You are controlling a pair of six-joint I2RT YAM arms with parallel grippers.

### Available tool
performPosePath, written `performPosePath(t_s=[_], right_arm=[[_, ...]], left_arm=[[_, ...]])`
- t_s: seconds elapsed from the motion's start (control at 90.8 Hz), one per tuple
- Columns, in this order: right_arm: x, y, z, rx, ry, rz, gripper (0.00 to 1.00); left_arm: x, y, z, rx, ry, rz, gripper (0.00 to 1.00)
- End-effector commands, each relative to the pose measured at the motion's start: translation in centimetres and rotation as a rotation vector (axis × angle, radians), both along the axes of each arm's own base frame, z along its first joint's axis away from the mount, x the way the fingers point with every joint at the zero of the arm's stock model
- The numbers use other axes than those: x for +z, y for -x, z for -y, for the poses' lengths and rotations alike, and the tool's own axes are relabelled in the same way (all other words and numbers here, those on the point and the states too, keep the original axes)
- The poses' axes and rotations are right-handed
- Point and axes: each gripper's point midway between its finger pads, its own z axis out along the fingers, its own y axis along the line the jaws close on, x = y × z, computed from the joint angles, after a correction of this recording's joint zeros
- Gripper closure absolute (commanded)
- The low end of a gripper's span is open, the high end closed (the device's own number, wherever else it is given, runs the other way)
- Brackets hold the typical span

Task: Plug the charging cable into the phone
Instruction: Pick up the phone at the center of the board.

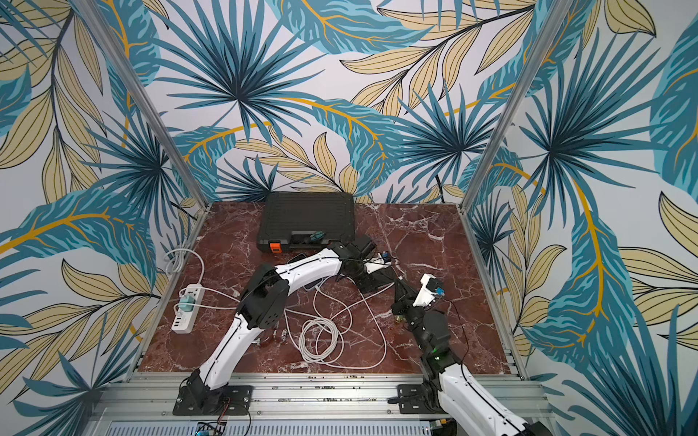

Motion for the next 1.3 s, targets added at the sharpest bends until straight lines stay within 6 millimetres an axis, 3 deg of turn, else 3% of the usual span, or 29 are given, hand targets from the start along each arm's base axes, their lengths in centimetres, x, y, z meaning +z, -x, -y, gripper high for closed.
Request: performPosePath(t_s=[0.0,0.165,0.22,0.253,0.341,0.584,0.914,1.112,1.289], right_arm=[[0.1,0.2,0.2,-0.009,-0.001,0.022,1.00],[0.0,0.2,0.1,-0.002,-0.007,0.020,1.00],[0.0,0.2,0.2,-0.003,-0.015,0.021,1.00],[0.0,0.3,0.2,-0.003,-0.017,0.022,1.00],[0.1,0.3,0.2,-0.001,-0.018,0.024,1.00],[-0.1,0.5,0.2,0.001,-0.023,0.019,1.00],[0.1,0.5,0.4,-0.007,-0.027,0.026,1.00],[0.1,0.5,0.4,-0.006,-0.028,0.030,1.00],[0.2,0.5,0.4,-0.006,-0.028,0.033,1.00]], left_arm=[[-1.1,0.4,-3.5,0.120,-0.056,-0.039,0.44],[-1.0,-0.6,-3.1,0.149,-0.054,-0.038,0.21],[-0.6,-1.0,-2.5,0.150,-0.044,-0.047,0.18],[-1.6,-1.0,-2.2,0.150,-0.058,-0.067,0.16],[-2.1,-1.4,-1.6,0.153,-0.061,-0.083,0.13],[-3.4,-1.4,-1.5,0.149,-0.100,-0.093,0.02],[-5.4,0.1,-3.6,0.170,-0.270,-0.090,0.05],[-6.1,1.3,-3.9,0.158,-0.326,-0.102,0.10],[-6.5,1.3,-3.8,0.157,-0.332,-0.108,0.28]])
